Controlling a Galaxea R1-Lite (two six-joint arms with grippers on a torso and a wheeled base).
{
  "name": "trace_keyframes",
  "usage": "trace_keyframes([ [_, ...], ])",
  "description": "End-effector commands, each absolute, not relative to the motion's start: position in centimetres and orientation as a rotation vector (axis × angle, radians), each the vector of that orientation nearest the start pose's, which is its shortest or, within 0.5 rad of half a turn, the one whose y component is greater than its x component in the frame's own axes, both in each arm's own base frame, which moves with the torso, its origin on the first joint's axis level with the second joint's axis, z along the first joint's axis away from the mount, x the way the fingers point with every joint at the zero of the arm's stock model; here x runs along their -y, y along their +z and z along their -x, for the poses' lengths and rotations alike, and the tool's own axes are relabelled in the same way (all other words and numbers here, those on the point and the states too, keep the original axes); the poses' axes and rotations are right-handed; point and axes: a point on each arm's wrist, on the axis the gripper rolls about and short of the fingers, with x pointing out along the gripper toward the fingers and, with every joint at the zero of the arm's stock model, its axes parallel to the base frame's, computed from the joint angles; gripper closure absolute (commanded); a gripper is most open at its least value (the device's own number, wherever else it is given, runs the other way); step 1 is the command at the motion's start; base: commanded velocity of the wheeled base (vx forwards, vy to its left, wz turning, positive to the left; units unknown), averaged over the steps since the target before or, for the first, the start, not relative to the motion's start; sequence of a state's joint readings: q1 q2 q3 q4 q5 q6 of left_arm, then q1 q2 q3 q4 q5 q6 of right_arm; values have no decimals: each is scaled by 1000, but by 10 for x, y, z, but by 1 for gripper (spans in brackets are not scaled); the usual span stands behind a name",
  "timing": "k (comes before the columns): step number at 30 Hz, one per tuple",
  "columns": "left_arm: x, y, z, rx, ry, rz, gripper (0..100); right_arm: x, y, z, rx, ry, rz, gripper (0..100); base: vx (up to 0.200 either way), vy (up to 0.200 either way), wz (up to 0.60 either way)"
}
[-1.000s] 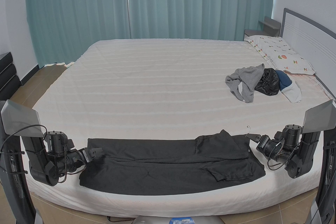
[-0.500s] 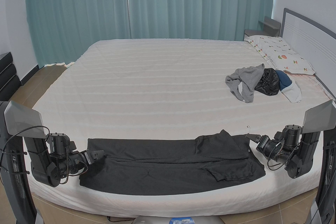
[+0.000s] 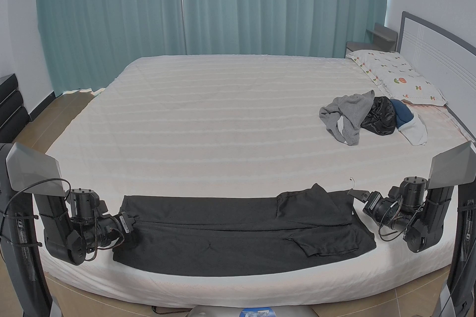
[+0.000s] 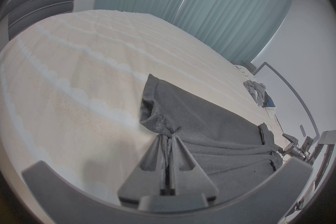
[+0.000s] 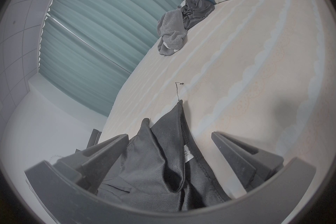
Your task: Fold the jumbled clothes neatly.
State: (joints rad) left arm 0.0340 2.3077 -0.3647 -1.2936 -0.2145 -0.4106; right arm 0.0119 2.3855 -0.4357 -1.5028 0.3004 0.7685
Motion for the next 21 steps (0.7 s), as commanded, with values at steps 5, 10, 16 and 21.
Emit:
trace_keyframes([
  [5,-6,-28,-290,-664,-31,473,100,-11,-28,-315,-540,123,-814,0,0,0,0],
  [10,-6,-28,-292,-638,-37,471,100,-10,-28,-315,-540,122,-813,0,0,0,0],
  [16,-6,-27,-293,-621,-28,467,100,-10,-28,-315,-540,122,-813,0,-100,0,0],
  [21,-6,-26,-296,-608,-17,462,100,-10,-28,-315,-540,122,-813,0,0,0,0],
])
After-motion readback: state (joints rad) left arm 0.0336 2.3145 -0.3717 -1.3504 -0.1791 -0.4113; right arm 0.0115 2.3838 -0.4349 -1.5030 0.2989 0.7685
